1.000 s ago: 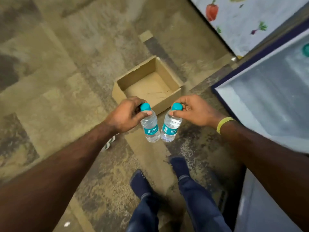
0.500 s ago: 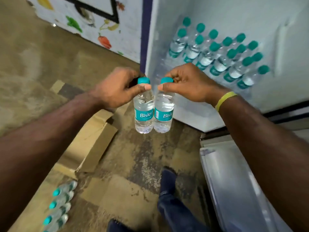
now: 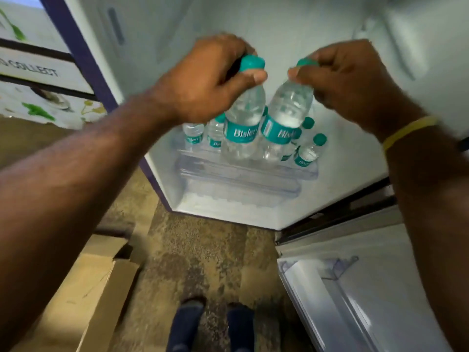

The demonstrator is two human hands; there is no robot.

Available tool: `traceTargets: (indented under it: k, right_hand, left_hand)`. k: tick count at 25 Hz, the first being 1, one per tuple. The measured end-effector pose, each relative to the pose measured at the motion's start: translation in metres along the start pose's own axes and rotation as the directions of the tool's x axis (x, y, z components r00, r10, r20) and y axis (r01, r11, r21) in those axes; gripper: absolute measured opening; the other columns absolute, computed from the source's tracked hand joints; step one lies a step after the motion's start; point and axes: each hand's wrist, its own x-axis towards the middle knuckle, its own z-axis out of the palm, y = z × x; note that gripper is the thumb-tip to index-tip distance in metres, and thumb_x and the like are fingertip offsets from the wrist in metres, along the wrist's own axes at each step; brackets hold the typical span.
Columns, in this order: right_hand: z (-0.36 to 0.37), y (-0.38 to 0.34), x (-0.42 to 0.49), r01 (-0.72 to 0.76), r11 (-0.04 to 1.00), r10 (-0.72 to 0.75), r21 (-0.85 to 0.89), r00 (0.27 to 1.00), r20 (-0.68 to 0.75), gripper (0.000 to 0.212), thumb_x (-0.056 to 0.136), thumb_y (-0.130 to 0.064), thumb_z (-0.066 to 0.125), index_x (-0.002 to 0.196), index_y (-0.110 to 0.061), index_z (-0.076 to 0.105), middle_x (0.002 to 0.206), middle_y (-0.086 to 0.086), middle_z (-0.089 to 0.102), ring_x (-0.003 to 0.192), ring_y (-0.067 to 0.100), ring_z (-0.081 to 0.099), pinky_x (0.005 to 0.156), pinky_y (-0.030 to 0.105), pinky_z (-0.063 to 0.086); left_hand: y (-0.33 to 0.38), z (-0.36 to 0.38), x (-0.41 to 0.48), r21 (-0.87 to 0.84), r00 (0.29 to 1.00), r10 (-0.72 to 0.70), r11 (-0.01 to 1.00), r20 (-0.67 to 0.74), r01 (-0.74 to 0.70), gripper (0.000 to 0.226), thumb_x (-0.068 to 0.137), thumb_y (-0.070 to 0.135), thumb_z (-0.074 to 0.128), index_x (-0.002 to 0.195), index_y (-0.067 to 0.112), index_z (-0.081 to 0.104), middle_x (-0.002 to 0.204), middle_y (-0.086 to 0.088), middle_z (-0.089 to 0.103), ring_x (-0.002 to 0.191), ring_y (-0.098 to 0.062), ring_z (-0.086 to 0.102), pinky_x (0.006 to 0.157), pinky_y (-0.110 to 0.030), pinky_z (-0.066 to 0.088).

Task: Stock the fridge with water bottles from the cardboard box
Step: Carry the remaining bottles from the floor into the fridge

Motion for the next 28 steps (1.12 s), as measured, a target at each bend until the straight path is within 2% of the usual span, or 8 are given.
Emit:
traceTargets:
  k: [2, 4, 7, 12, 15, 19, 22, 28]
  right_hand:
    - [-0.017, 0.001, 0.018, 0.047, 0.999, -0.045, 0.015, 0.988, -0.147, 0.029, 0.09, -0.035, 0.064, 0.079, -0.008, 0.067, 0.053, -0.011, 0.051, 0.046, 0.003, 0.043, 0.053, 0.015, 0.038]
    - [-0.024, 0.009, 0.041, 0.062, 0.998, -0.063, -0.014, 0.963, -0.264, 0.041, 0.09, -0.041, 0.06, 0.082, -0.002, 0.064, 0.065, 0.007, 0.053, 0.053, 0.008, 0.047, 0.056, 0.022, 0.044]
    - [-0.019, 0.028, 0.076, 0.04, 0.996, -0.064, -0.08, 0.946, -0.319, 0.048, 0.093, -0.041, 0.056, 0.102, 0.006, 0.061, 0.081, 0.012, 0.058, 0.056, 0.004, 0.055, 0.059, 0.017, 0.05]
    - [0.006, 0.064, 0.129, -0.059, 0.98, -0.012, -0.189, 0.937, -0.35, 0.041, 0.094, -0.042, 0.058, 0.106, -0.003, 0.063, 0.089, 0.011, 0.062, 0.069, 0.013, 0.06, 0.061, 0.017, 0.052]
    - [0.025, 0.082, 0.147, -0.116, 0.956, 0.034, -0.27, 0.956, -0.291, 0.041, 0.094, -0.043, 0.059, 0.114, -0.007, 0.062, 0.095, 0.003, 0.059, 0.078, 0.015, 0.062, 0.068, 0.017, 0.053]
    - [0.046, 0.102, 0.159, -0.124, 0.894, 0.093, -0.432, 0.991, -0.092, 0.045, 0.094, -0.045, 0.057, 0.122, -0.009, 0.061, 0.115, 0.008, 0.063, 0.096, 0.02, 0.06, 0.085, 0.028, 0.051]
    - [0.061, 0.112, 0.157, -0.084, 0.836, 0.125, -0.542, 0.991, 0.039, 0.048, 0.095, -0.047, 0.055, 0.124, -0.01, 0.059, 0.121, 0.009, 0.063, 0.102, 0.024, 0.058, 0.087, 0.033, 0.046]
    - [0.073, 0.135, 0.155, -0.106, 0.81, 0.21, -0.576, 0.971, 0.117, 0.047, 0.095, -0.049, 0.053, 0.124, -0.013, 0.057, 0.12, 0.009, 0.063, 0.099, 0.023, 0.057, 0.089, 0.035, 0.046]
  left_hand:
    - [-0.002, -0.005, 0.036, 0.0, 0.999, 0.027, 1.0, -0.018, -0.027, 0.044, 0.099, 0.044, 0.043, 0.11, 0.005, 0.06, 0.087, -0.001, 0.05, 0.074, -0.005, 0.04, 0.062, -0.013, 0.029]
    - [-0.007, -0.008, 0.07, 0.062, 1.0, 0.029, 0.998, 0.005, -0.029, 0.045, 0.1, 0.047, 0.039, 0.117, 0.008, 0.058, 0.093, 0.001, 0.051, 0.079, -0.006, 0.043, 0.062, -0.007, 0.028]
    - [-0.025, -0.001, 0.105, 0.155, 0.999, 0.001, 0.988, 0.033, -0.006, 0.045, 0.101, 0.047, 0.04, 0.125, 0.011, 0.054, 0.102, 0.002, 0.051, 0.088, -0.011, 0.047, 0.074, -0.019, 0.033]
    - [-0.061, 0.018, 0.137, 0.303, 0.991, -0.072, 0.952, 0.11, 0.036, 0.04, 0.1, 0.035, 0.048, 0.128, 0.008, 0.053, 0.123, -0.015, 0.053, 0.107, -0.031, 0.053, 0.088, -0.031, 0.038]
    - [-0.079, 0.032, 0.143, 0.354, 0.978, -0.148, 0.931, 0.145, 0.088, 0.037, 0.099, 0.027, 0.051, 0.132, 0.008, 0.052, 0.129, -0.016, 0.048, 0.115, -0.034, 0.051, 0.097, -0.034, 0.04]
    - [-0.109, 0.047, 0.146, 0.365, 0.952, -0.25, 0.915, 0.178, 0.172, 0.037, 0.098, 0.023, 0.054, 0.132, 0.008, 0.053, 0.128, -0.016, 0.051, 0.114, -0.033, 0.053, 0.089, -0.029, 0.038]
    - [-0.124, 0.06, 0.143, 0.392, 0.92, -0.3, 0.901, 0.251, 0.186, 0.036, 0.097, 0.019, 0.057, 0.131, 0.007, 0.055, 0.127, -0.017, 0.055, 0.112, -0.033, 0.055, 0.091, -0.031, 0.041]
    - [-0.137, 0.081, 0.135, 0.398, 0.877, -0.337, 0.898, 0.342, 0.189, 0.036, 0.095, 0.018, 0.059, 0.129, 0.007, 0.057, 0.127, -0.016, 0.057, 0.113, -0.032, 0.055, 0.092, -0.034, 0.043]
